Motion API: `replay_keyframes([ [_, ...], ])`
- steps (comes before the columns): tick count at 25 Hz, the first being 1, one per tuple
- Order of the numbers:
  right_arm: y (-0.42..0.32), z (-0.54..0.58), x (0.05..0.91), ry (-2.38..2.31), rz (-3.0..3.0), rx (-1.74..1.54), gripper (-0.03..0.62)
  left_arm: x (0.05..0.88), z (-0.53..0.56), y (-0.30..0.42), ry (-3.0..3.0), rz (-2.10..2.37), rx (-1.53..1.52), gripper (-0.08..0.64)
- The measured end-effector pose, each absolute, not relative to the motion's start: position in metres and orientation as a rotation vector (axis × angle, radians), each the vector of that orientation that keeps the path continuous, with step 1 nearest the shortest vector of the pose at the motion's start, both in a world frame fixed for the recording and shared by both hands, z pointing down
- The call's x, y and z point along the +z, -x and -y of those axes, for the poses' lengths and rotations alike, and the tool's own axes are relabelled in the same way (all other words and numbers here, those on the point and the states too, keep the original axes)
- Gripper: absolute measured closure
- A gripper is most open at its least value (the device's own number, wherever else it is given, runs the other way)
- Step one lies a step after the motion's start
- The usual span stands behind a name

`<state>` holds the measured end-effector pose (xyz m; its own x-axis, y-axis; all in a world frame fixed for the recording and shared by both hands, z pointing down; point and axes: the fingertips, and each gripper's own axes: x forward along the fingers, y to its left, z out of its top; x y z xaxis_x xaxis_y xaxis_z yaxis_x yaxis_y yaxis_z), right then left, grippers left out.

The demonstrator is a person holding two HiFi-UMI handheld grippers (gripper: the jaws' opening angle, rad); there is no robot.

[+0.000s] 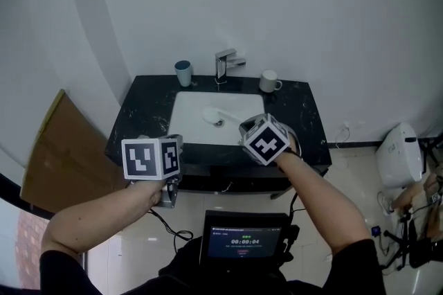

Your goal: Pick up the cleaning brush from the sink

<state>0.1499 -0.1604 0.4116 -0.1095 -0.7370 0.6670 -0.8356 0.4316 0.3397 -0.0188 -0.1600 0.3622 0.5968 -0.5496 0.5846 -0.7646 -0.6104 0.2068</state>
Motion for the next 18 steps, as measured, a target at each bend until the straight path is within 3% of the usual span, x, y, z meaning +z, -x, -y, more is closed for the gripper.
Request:
replay_keyframes([
  [13,-0.24,0.321,0.518,-1.191,1.807,0.657,0.583,0.484,0.299,-0.055,-2.026,1.093,0.655,0.545],
  [15,-0.252,0.339,0.539,-1.147,1.809,0.706,0.499,0.5,0.315,-0.069,-1.97,1.12,0.639,0.545],
  [18,-0.268,0.359,0.577,-1.096,1.798,0.796,0.483,0.521,0.325,-0.089,-1.886,1.173,0.616,0.545],
])
